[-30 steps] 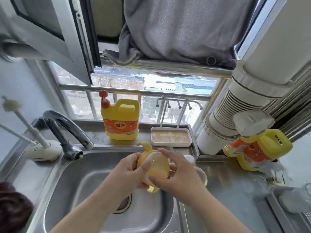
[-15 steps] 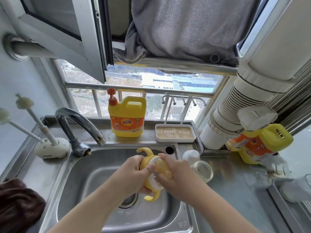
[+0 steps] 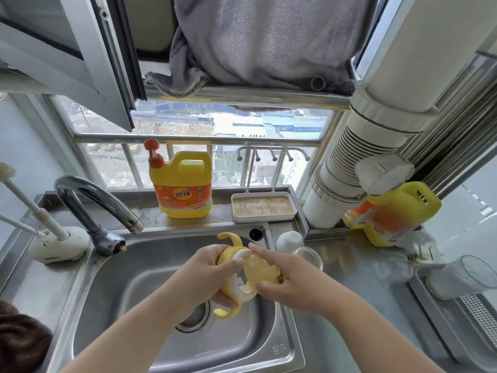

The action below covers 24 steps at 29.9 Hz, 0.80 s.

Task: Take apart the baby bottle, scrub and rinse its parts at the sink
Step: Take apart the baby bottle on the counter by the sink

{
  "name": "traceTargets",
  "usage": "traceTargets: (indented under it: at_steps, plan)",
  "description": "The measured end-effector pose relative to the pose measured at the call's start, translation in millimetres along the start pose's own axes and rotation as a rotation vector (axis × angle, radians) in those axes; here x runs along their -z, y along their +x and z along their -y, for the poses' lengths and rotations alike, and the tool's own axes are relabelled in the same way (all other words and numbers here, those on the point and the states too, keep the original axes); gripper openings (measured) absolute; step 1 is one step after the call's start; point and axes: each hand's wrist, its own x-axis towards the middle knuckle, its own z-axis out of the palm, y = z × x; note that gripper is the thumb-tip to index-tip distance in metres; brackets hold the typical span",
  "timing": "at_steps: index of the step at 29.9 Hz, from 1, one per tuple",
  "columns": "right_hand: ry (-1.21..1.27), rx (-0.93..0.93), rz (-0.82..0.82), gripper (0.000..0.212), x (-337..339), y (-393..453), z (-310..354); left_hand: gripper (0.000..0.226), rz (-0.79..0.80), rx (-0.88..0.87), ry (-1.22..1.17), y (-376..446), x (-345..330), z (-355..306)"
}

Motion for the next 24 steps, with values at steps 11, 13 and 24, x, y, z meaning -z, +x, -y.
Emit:
traceTargets:
  at_steps: [11,13,24]
  plan:
    - [0.144,-0.432,-0.356,0.052,48,-82,-116,0.021,0.02,0.343,-0.368,68,-129,59]
    - [0.144,-0.454,-0.361,0.052,50,-85,-124,0.022,0.043,0.352,-0.276,72,-143,65]
    - [0.158,-0.473,-0.33,0.055,57,-83,-151,0.036,-0.1,0.273,0.108,119,-176,88]
